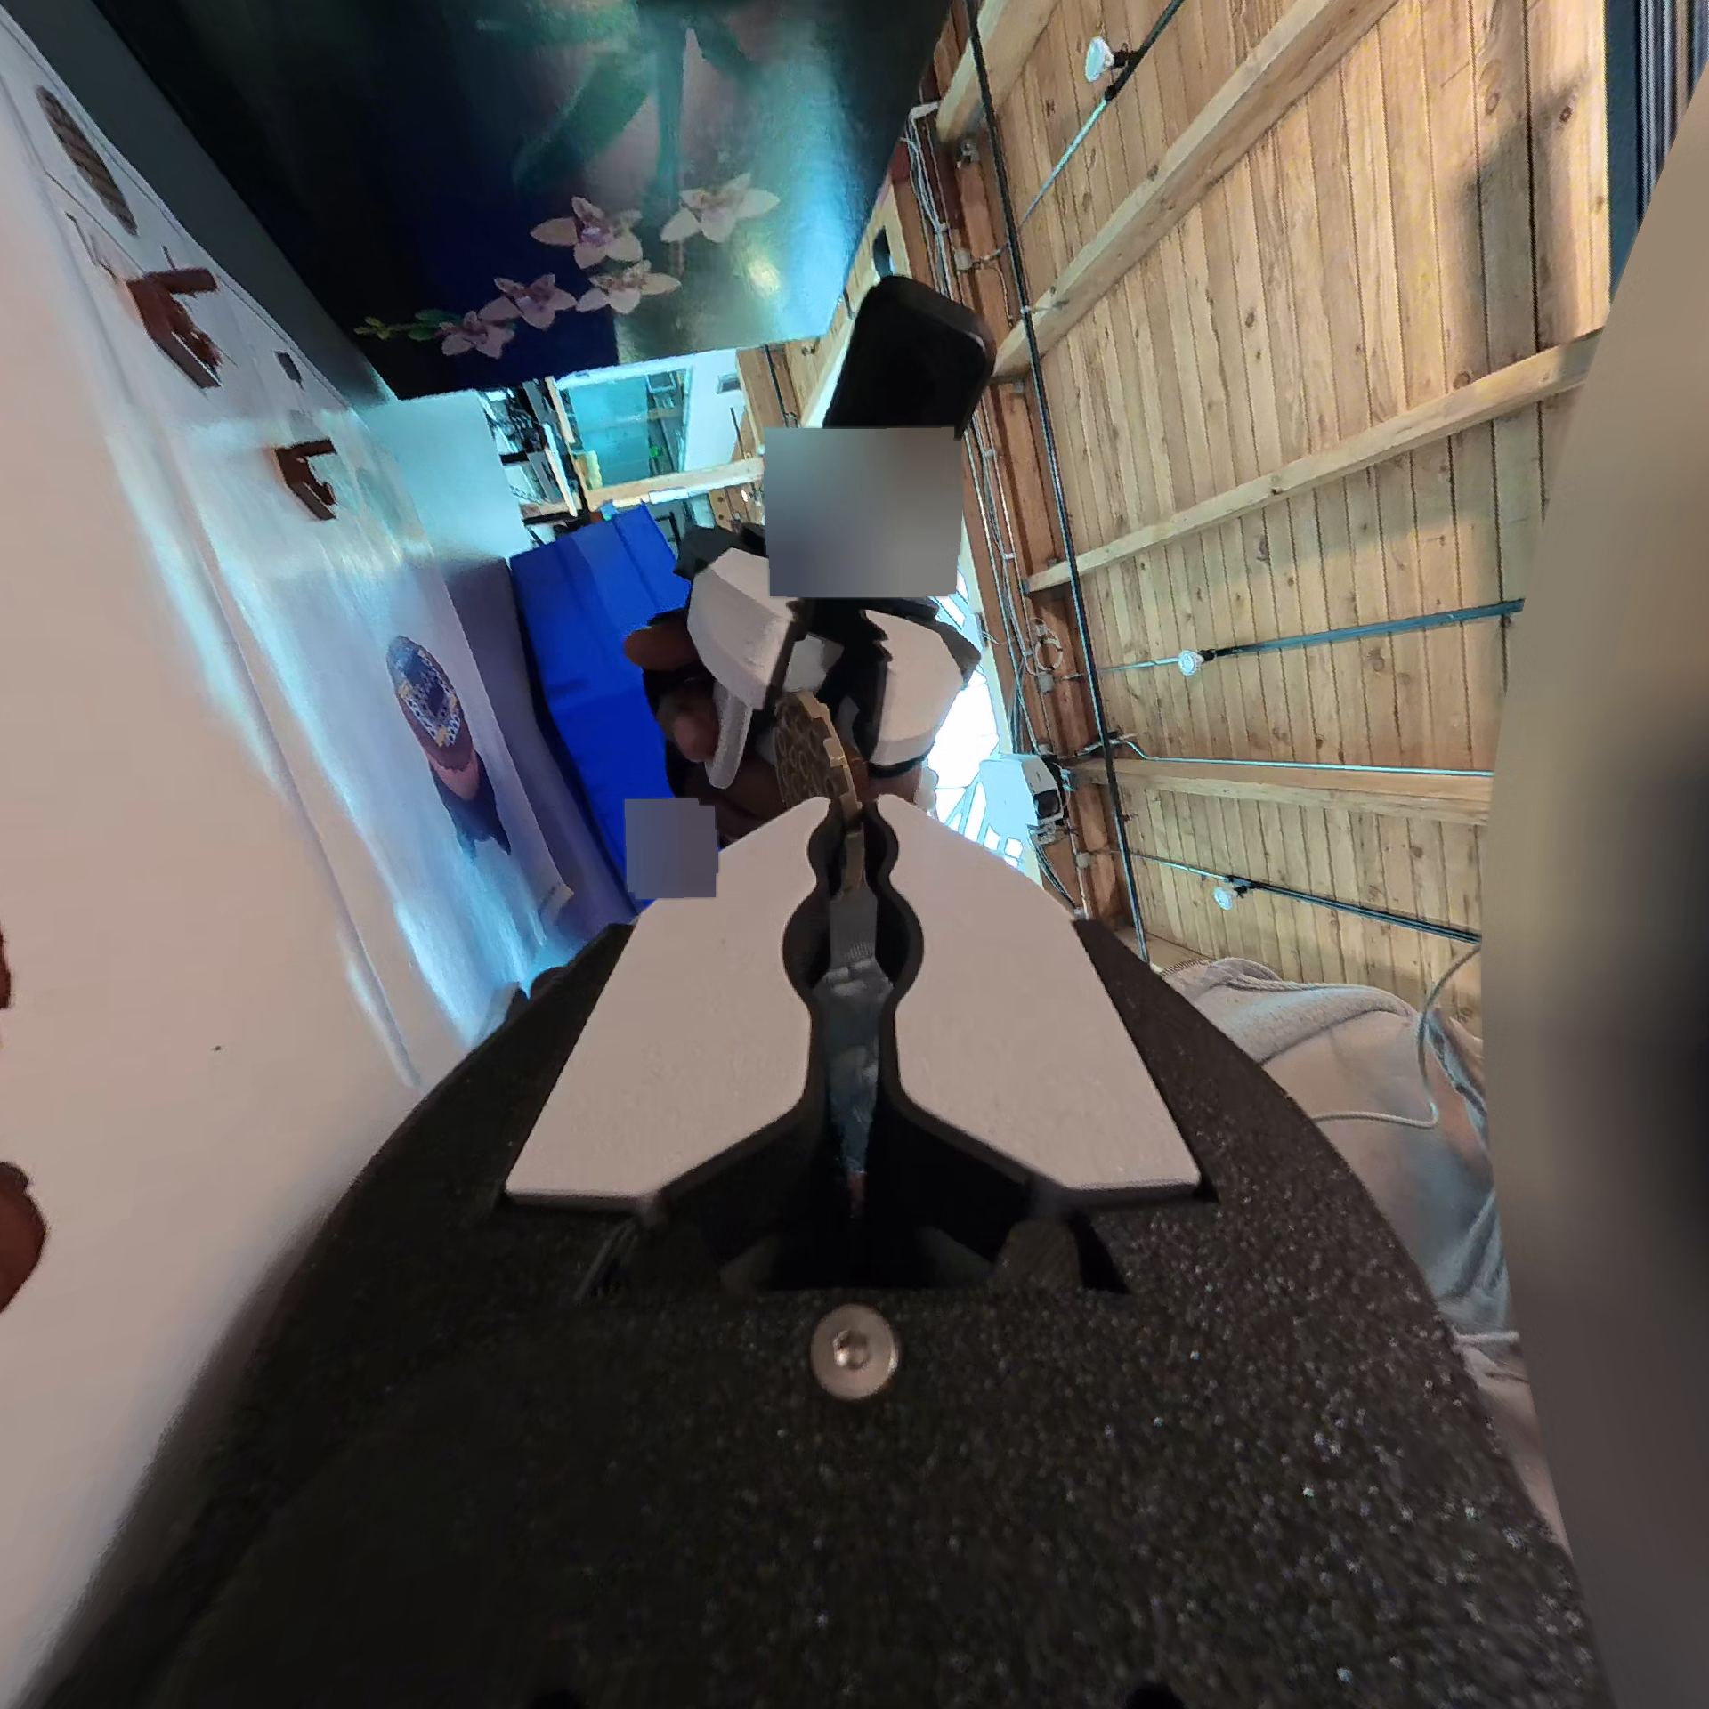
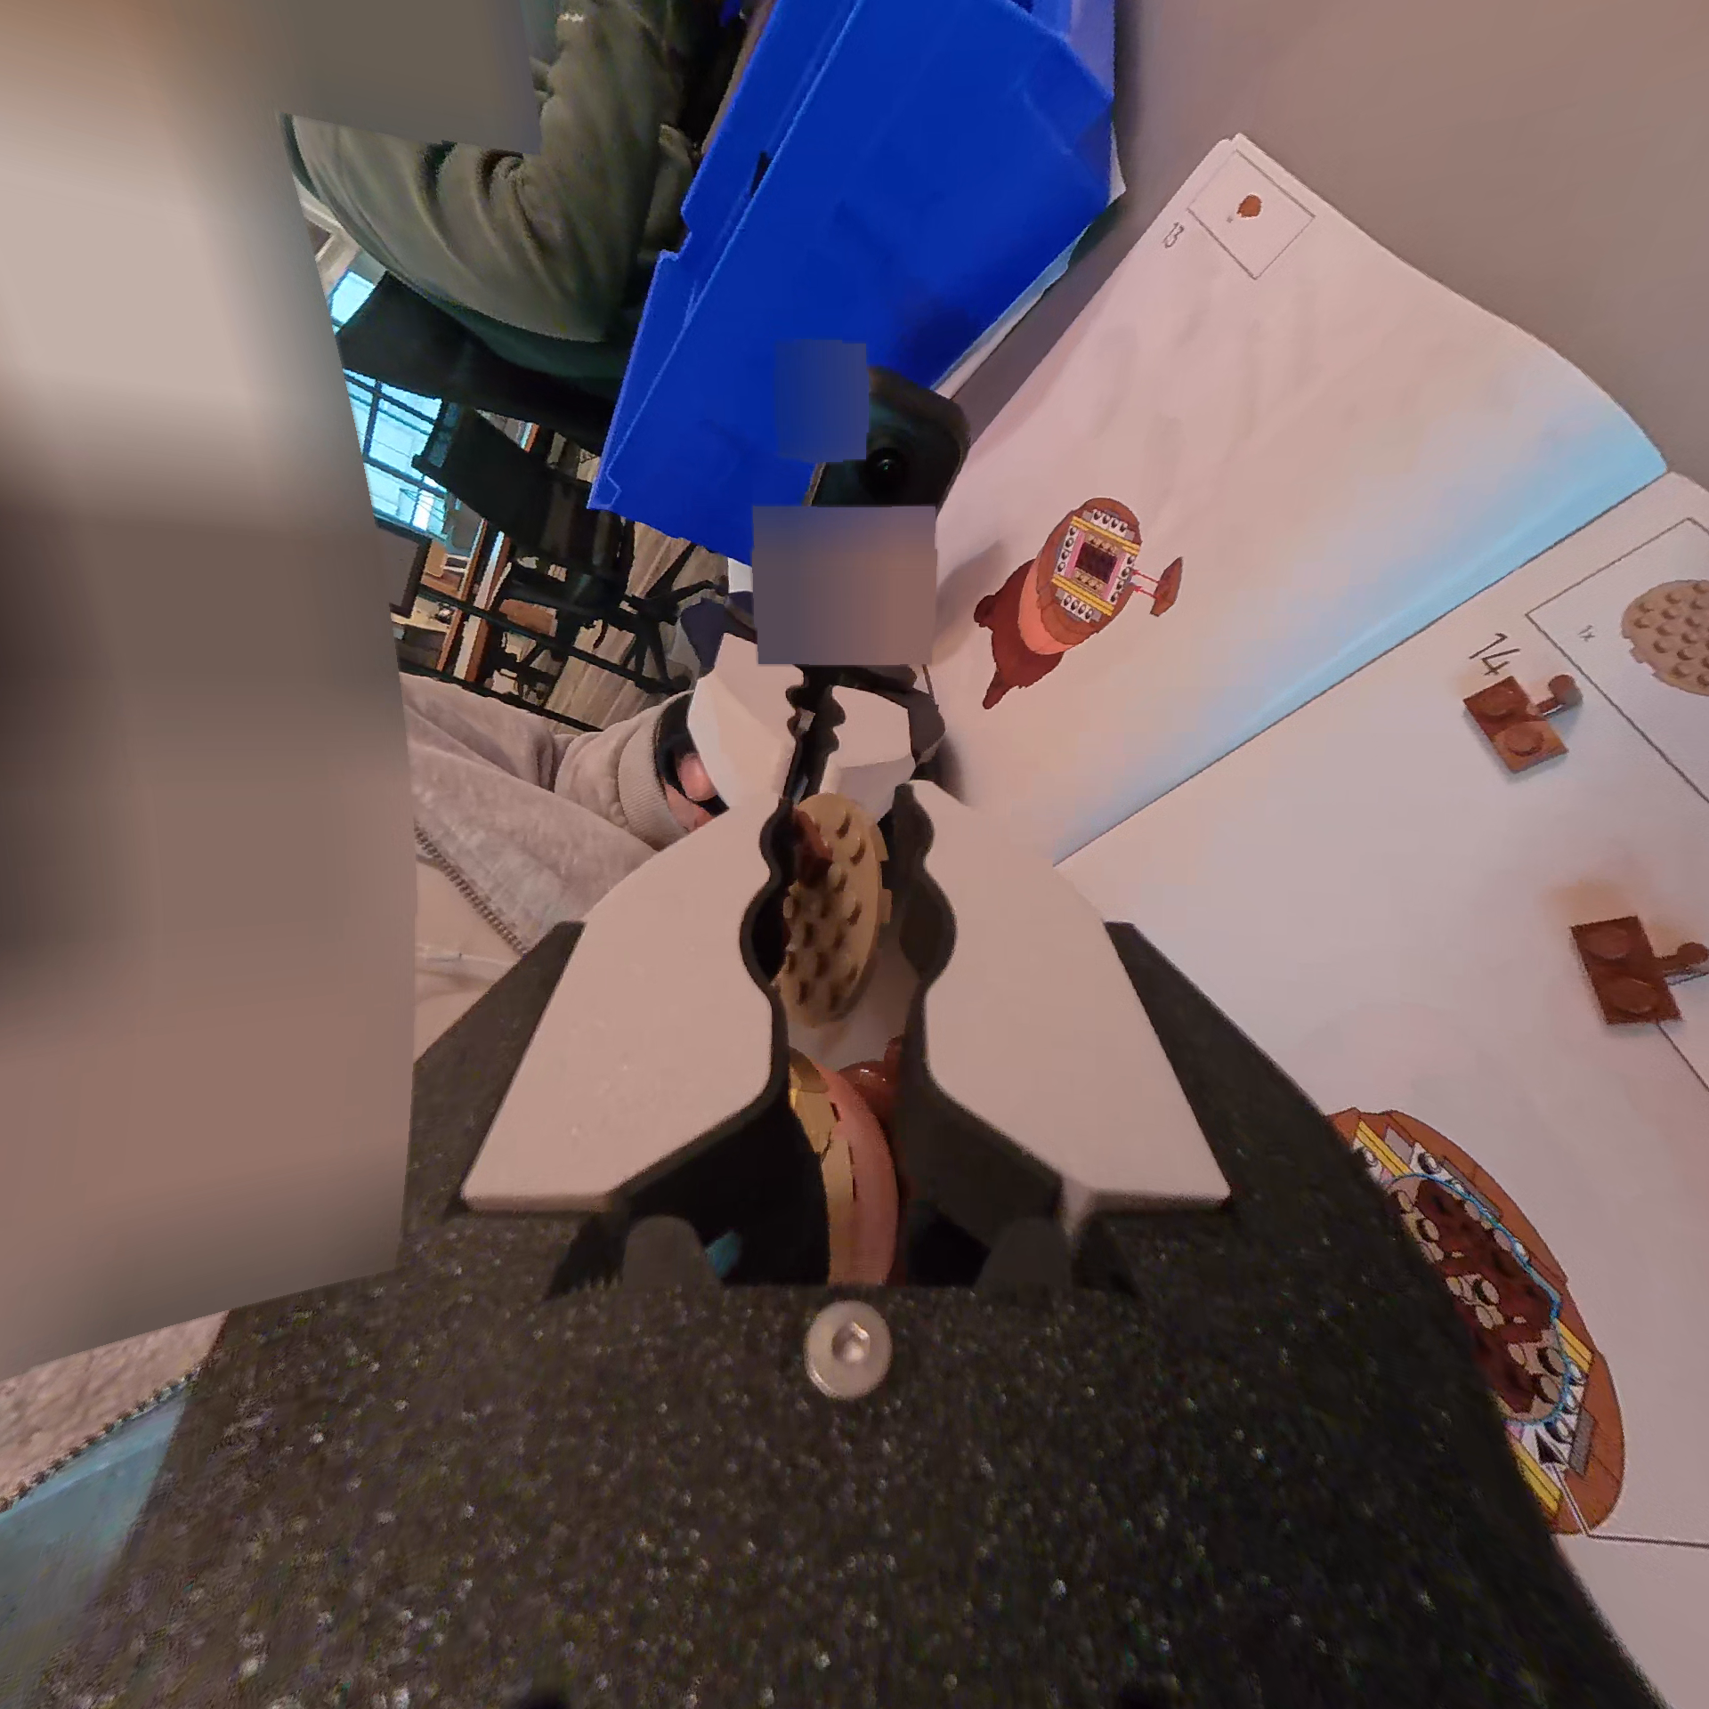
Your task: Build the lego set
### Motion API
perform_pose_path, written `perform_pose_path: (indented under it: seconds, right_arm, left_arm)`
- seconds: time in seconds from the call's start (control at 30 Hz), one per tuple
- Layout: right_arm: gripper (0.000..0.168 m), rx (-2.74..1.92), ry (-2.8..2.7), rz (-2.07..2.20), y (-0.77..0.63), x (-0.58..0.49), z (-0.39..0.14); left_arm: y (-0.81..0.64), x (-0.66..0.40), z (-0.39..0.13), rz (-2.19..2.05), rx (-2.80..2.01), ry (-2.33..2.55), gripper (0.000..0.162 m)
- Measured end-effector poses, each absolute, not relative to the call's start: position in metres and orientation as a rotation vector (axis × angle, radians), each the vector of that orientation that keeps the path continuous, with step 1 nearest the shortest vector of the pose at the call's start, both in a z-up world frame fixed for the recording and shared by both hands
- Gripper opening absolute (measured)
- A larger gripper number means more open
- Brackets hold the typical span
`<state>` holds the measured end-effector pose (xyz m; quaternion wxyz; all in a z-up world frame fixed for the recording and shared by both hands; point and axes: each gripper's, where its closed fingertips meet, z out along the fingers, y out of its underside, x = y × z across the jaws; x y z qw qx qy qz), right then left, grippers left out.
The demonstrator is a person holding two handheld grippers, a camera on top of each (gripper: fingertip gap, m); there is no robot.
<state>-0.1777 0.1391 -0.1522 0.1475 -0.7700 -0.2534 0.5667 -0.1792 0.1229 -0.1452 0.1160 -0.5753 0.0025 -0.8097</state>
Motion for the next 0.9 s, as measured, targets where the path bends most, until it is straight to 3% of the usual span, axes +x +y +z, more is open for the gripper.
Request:
perform_pose_path:
  seconds: [0.23, 0.43, 0.63, 0.9]
  right_arm:
    - [0.016, -2.182, -0.782, 1.618, 0.136, -0.178, -0.15]
    - [0.032, -2.154, -0.797, 1.626, 0.136, -0.174, -0.143]
    - [0.024, -2.049, -1.0, 1.471, 0.13, -0.168, -0.145]
    - [0.026, -2.001, -1.189, 1.336, 0.124, -0.168, -0.151]
  left_arm:
    - [0.121, -0.178, -0.144, -2.409, -1.679, 0.004, 0.003]
    - [0.121, -0.179, -0.144, -2.441, -1.674, -0.018, 0.003]
    - [0.119, -0.179, -0.144, -2.45, -1.686, -0.011, 0.003]
    - [0.116, -0.177, -0.144, -2.471, -1.699, -0.008, 0.003]
